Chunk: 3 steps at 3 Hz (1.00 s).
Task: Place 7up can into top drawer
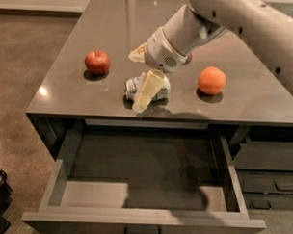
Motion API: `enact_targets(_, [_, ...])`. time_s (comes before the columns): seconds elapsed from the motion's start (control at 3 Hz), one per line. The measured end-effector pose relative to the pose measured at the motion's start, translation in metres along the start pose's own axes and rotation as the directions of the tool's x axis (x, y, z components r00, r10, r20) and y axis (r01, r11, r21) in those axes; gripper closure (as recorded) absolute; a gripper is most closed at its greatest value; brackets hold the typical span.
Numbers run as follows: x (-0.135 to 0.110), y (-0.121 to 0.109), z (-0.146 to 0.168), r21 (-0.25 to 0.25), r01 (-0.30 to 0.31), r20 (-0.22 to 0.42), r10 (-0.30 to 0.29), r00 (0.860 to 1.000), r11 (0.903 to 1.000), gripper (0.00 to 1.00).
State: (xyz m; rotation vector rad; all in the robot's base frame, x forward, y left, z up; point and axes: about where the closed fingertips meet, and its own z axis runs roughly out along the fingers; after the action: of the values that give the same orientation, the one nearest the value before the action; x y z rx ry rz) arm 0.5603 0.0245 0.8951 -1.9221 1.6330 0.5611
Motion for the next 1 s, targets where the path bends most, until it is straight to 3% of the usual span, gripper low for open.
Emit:
enact_targets(0.67, [0.022,0.004,0.039,-0.077,-0.009,-0.047,0.005,0.999,0.9970,0.00])
enact_targets(1.0, [0.022,0.004,0.039,-0.077,-0.009,-0.047,0.005,0.999,0.9970,0.19])
